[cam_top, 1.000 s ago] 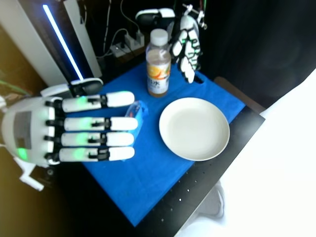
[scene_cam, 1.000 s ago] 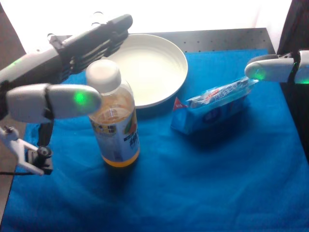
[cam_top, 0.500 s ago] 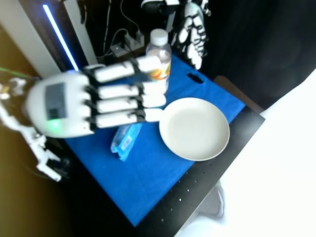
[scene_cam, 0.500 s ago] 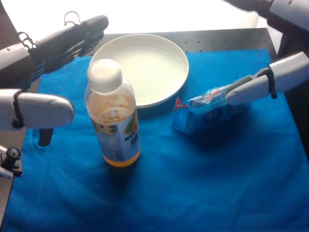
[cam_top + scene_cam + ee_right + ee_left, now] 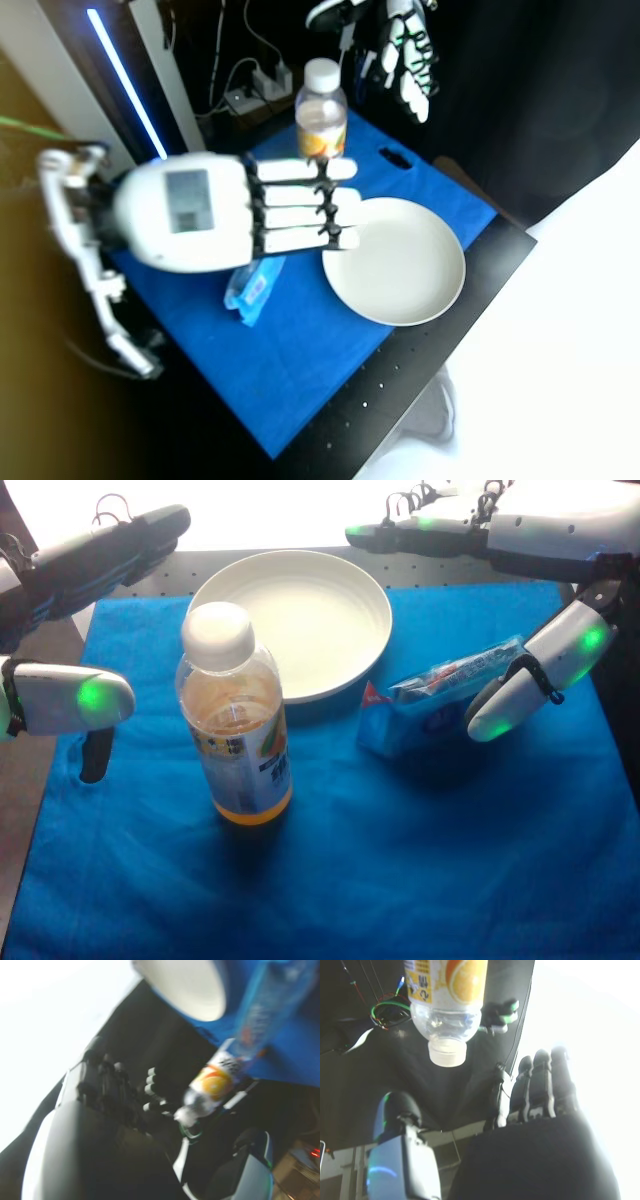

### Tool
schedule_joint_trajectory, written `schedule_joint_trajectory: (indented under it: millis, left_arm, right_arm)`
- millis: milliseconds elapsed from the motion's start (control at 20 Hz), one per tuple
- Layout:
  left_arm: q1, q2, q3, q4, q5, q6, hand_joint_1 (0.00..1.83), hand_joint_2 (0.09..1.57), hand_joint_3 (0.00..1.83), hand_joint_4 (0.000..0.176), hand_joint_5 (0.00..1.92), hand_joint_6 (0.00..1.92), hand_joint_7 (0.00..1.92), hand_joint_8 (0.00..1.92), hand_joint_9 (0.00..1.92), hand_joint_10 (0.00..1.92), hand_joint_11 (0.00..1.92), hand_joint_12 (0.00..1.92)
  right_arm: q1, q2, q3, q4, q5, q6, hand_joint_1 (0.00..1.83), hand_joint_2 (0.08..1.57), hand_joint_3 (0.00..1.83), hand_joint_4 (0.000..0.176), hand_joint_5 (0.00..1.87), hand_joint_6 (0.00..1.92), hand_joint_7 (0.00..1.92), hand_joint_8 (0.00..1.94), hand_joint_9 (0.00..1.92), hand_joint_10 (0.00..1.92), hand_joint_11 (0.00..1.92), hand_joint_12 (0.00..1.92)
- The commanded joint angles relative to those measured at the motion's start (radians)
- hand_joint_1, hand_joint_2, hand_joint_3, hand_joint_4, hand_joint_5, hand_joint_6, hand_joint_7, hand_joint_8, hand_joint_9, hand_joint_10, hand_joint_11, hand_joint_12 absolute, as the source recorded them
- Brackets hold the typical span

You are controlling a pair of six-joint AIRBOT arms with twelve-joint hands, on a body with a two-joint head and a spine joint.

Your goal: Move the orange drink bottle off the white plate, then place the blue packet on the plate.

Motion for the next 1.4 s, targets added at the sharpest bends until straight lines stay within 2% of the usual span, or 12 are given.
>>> schedule_joint_trajectory:
  millis: [0,150,250,300,400,450,600,900,1150,1250,1300,1350]
  left_arm:
    - [-0.008,0.01,-0.003,-0.053,-0.12,-0.001,0.47,0.94,0.0,0.176,0.0,0.0,0.0,0.0,0.0,0.0,0.0,0.0]
    - [-0.003,0.03,-0.015,-0.061,-0.124,0.012,0.48,0.99,0.02,0.176,0.0,0.0,0.0,0.0,0.0,0.0,0.0,0.0]
    - [0.009,0.046,-0.024,-0.078,-0.142,0.03,0.46,0.95,0.0,0.176,0.0,0.0,0.0,0.0,0.0,0.0,0.0,0.0]
    - [0.012,0.053,-0.027,-0.086,-0.147,0.038,0.58,1.1,0.03,0.176,0.0,0.0,0.0,0.0,0.0,0.0,0.0,0.0]
    - [0.014,0.056,-0.028,-0.089,-0.149,0.041,0.48,0.99,0.0,0.176,0.0,0.0,0.0,0.0,0.0,0.0,0.0,0.0]
    - [0.015,0.057,-0.029,-0.089,-0.149,0.041,0.48,0.97,0.0,0.176,0.0,0.0,0.0,0.0,0.0,0.0,0.0,0.0]
    - [0.017,0.057,-0.03,-0.092,-0.154,0.041,0.49,0.95,0.0,0.176,0.0,0.0,0.0,0.0,0.0,0.0,0.0,0.0]
    - [0.019,0.049,-0.033,-0.097,-0.161,0.044,0.5,1.0,0.01,0.176,0.0,0.0,0.0,0.0,0.0,0.0,0.0,0.0]
    - [0.021,0.043,-0.034,-0.098,-0.165,0.046,0.49,1.04,0.01,0.176,0.0,0.0,0.0,0.0,0.0,0.0,0.0,0.0]
    - [0.023,0.038,-0.035,-0.099,-0.167,0.046,0.43,0.89,0.0,0.176,0.0,0.0,0.0,0.0,0.0,0.0,0.0,0.0]
    - [0.025,0.036,-0.035,-0.1,-0.169,0.046,0.29,0.92,0.0,0.176,0.0,0.0,0.0,0.0,0.0,0.0,0.0,0.0]
    - [0.028,0.036,-0.035,-0.102,-0.172,0.046,0.34,0.92,0.0,0.176,0.0,0.0,0.0,0.0,0.0,0.0,0.0,0.0]
  right_arm:
    - [0.019,0.004,0.006,0.036,0.047,0.019,0.59,0.58,0.0,0.026,0.01,0.0,0.25,0.01,0.23,0.02,0.0,0.66]
    - [0.019,0.004,0.006,-0.02,0.026,0.054,0.62,0.57,0.0,0.028,0.08,0.0,0.39,0.01,0.33,0.02,0.0,0.79]
    - [0.019,0.004,0.006,-0.069,0.001,0.076,0.64,0.52,0.0,0.04,0.13,0.0,0.31,0.0,0.25,0.0,0.0,0.72]
    - [0.019,0.004,0.006,-0.085,-0.012,0.079,0.68,0.53,0.0,0.04,0.18,0.01,0.3,0.0,0.24,0.0,0.0,0.67]
    - [0.019,0.003,0.007,-0.104,-0.037,0.079,0.71,0.55,0.0,0.026,0.29,0.03,0.34,0.01,0.28,0.01,0.0,0.65]
    - [0.019,0.0,0.007,-0.117,-0.052,0.079,0.72,0.58,0.01,0.0,0.31,0.03,0.35,0.01,0.3,0.02,0.0,0.69]
    - [0.014,-0.013,0.019,-0.123,-0.077,0.079,0.78,0.68,0.0,0.0,0.49,0.06,0.48,0.02,0.47,0.07,0.0,1.25]
    - [-0.011,-0.032,0.037,-0.133,-0.107,0.079,0.87,0.74,0.0,0.0,0.51,0.01,0.6,0.02,0.59,0.03,0.21,0.81]
    - [-0.026,-0.039,0.045,-0.133,-0.125,0.079,0.97,0.8,0.0,0.0,0.73,0.03,0.81,0.04,0.81,0.12,0.27,1.32]
    - [-0.031,-0.045,0.049,-0.133,-0.131,0.079,0.99,0.89,0.0,0.0,0.87,0.01,0.93,0.03,0.76,0.51,0.32,1.5]
    - [-0.031,-0.046,0.05,-0.133,-0.132,0.079,1.06,0.95,0.0,0.0,0.96,0.02,1.04,0.06,0.76,0.83,0.4,1.64]
    - [-0.031,-0.049,0.052,-0.133,-0.133,0.079,1.23,1.01,0.0,0.0,1.14,0.38,1.16,0.64,0.92,0.75,0.53,1.54]
